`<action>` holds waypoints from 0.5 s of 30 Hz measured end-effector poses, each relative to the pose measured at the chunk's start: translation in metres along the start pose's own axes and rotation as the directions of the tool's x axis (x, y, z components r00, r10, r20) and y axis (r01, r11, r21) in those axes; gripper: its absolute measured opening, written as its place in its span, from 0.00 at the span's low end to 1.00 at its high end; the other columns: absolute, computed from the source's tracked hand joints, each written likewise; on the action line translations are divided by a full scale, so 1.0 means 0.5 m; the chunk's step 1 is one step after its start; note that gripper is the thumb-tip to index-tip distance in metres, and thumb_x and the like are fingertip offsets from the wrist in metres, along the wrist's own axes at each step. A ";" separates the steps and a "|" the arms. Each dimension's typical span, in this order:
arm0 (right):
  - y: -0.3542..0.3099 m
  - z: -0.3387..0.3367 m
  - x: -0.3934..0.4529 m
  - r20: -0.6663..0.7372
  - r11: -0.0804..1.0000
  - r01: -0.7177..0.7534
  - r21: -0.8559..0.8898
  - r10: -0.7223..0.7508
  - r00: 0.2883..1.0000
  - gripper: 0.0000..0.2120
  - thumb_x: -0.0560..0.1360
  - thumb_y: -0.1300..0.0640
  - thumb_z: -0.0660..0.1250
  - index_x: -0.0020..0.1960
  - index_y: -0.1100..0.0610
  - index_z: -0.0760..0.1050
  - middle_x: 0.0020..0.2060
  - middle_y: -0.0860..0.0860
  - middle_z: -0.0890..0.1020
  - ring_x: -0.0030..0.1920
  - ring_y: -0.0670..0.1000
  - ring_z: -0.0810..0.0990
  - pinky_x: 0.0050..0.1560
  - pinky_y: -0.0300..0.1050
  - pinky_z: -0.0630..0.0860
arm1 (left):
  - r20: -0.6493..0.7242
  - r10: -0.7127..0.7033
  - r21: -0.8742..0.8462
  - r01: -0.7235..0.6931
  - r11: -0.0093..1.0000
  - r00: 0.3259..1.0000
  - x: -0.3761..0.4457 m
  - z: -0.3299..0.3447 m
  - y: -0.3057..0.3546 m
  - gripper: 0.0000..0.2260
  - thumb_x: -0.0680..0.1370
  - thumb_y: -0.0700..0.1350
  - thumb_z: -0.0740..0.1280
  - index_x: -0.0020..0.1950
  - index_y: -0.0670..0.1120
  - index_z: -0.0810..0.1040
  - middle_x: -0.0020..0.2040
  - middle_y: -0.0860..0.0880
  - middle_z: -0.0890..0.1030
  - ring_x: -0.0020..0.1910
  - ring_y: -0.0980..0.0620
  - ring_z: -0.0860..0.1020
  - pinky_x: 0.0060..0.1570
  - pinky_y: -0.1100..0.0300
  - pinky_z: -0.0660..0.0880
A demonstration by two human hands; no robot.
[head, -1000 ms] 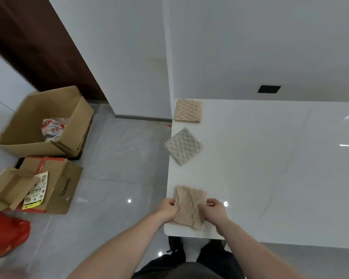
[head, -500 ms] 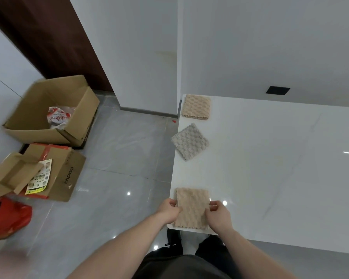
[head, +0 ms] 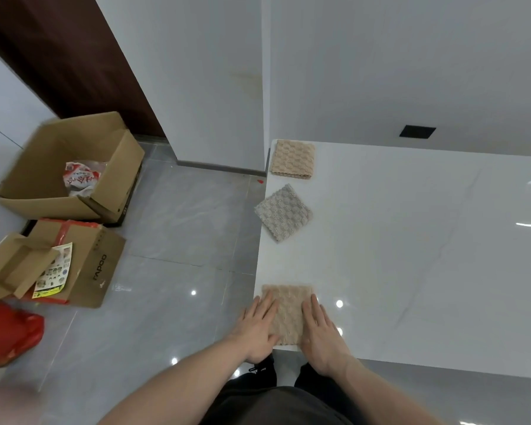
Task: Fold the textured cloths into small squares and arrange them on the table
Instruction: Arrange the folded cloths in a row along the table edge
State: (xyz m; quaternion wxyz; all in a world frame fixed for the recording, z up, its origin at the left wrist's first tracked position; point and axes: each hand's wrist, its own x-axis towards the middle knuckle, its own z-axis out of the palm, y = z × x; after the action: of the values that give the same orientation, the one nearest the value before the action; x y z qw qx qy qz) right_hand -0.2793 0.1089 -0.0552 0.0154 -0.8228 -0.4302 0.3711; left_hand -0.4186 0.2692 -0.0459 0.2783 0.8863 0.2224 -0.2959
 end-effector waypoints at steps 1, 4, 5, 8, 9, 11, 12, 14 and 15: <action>0.001 0.004 0.001 0.009 1.000 -0.005 0.005 0.005 1.000 0.42 0.81 0.53 0.58 0.82 0.55 0.32 0.78 0.50 0.27 0.83 0.57 0.37 0.82 0.57 0.53 | -0.006 -0.005 0.004 0.005 1.000 1.000 0.001 0.003 0.000 0.36 0.84 0.55 0.56 0.82 0.50 0.34 0.81 0.51 0.29 0.81 0.48 0.34 0.81 0.44 0.43; -0.005 0.004 -0.008 -0.064 0.997 -0.009 0.075 0.014 0.998 0.43 0.80 0.55 0.59 0.83 0.56 0.33 0.80 0.52 0.30 0.83 0.54 0.38 0.81 0.51 0.55 | -0.089 -0.013 -0.034 0.010 0.999 0.996 0.000 0.003 0.001 0.37 0.84 0.51 0.57 0.82 0.50 0.34 0.80 0.51 0.27 0.81 0.49 0.34 0.81 0.44 0.43; -0.009 0.000 -0.014 -0.089 0.995 -0.006 0.102 0.015 0.996 0.42 0.79 0.56 0.58 0.83 0.56 0.34 0.81 0.52 0.32 0.83 0.53 0.39 0.82 0.48 0.54 | -0.082 -0.024 -0.046 0.020 0.999 0.996 0.001 0.003 -0.002 0.37 0.84 0.51 0.58 0.82 0.50 0.34 0.80 0.51 0.27 0.82 0.49 0.35 0.81 0.44 0.43; -0.009 -0.002 -0.031 -0.048 0.993 0.012 0.116 -0.006 0.999 0.39 0.80 0.56 0.58 0.84 0.54 0.38 0.82 0.52 0.35 0.83 0.53 0.41 0.81 0.44 0.50 | -0.053 -0.044 -0.033 0.043 0.999 0.998 -0.002 0.010 -0.013 0.38 0.83 0.51 0.59 0.82 0.51 0.34 0.80 0.53 0.28 0.82 0.48 0.38 0.80 0.42 0.44; -0.005 -0.001 -0.033 -0.024 0.992 0.006 0.129 -0.003 1.000 0.39 0.80 0.55 0.58 0.84 0.53 0.40 0.82 0.51 0.36 0.83 0.53 0.42 0.81 0.44 0.52 | -0.042 -0.055 -0.027 0.053 0.998 0.998 -0.002 0.011 -0.014 0.38 0.83 0.51 0.59 0.82 0.52 0.34 0.79 0.53 0.28 0.82 0.47 0.38 0.80 0.41 0.44; 0.000 -0.008 -0.032 0.022 0.988 -0.019 0.155 0.016 1.000 0.39 0.79 0.52 0.59 0.84 0.51 0.42 0.83 0.49 0.40 0.83 0.54 0.44 0.80 0.45 0.53 | 0.014 -0.085 -0.009 0.085 0.996 0.996 0.001 0.003 -0.009 0.39 0.83 0.51 0.60 0.82 0.52 0.34 0.80 0.53 0.28 0.82 0.47 0.37 0.80 0.39 0.42; 0.002 -0.015 -0.029 0.043 0.986 -0.032 0.164 0.025 0.999 0.39 0.79 0.49 0.60 0.84 0.50 0.45 0.83 0.49 0.44 0.83 0.54 0.45 0.81 0.46 0.53 | 0.047 -0.100 0.002 0.100 0.995 0.994 0.005 -0.007 -0.003 0.39 0.83 0.50 0.60 0.83 0.52 0.35 0.81 0.52 0.29 0.82 0.47 0.36 0.79 0.38 0.41; 0.006 -0.039 -0.022 0.085 0.981 -0.056 0.187 0.041 0.996 0.40 0.76 0.44 0.63 0.84 0.50 0.52 0.83 0.50 0.52 0.83 0.56 0.49 0.81 0.48 0.54 | 0.119 -0.135 0.000 0.136 0.991 0.984 0.014 -0.033 0.006 0.39 0.82 0.49 0.60 0.83 0.53 0.36 0.82 0.52 0.31 0.82 0.46 0.36 0.79 0.39 0.40; 0.006 -0.055 -0.017 0.098 0.976 -0.069 0.205 0.049 0.994 0.39 0.75 0.43 0.64 0.83 0.50 0.57 0.82 0.51 0.56 0.82 0.56 0.52 0.80 0.49 0.56 | 0.141 -0.155 -0.019 0.159 0.987 0.978 0.017 -0.050 0.009 0.38 0.81 0.48 0.60 0.83 0.54 0.38 0.82 0.52 0.33 0.82 0.45 0.38 0.79 0.40 0.41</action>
State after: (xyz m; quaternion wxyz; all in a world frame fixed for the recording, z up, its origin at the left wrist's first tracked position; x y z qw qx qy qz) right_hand -0.2629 0.1088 -0.0311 0.0701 -0.8110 -0.3647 0.4521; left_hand -0.3998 0.2833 -0.0330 0.2821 0.8391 0.2760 -0.3744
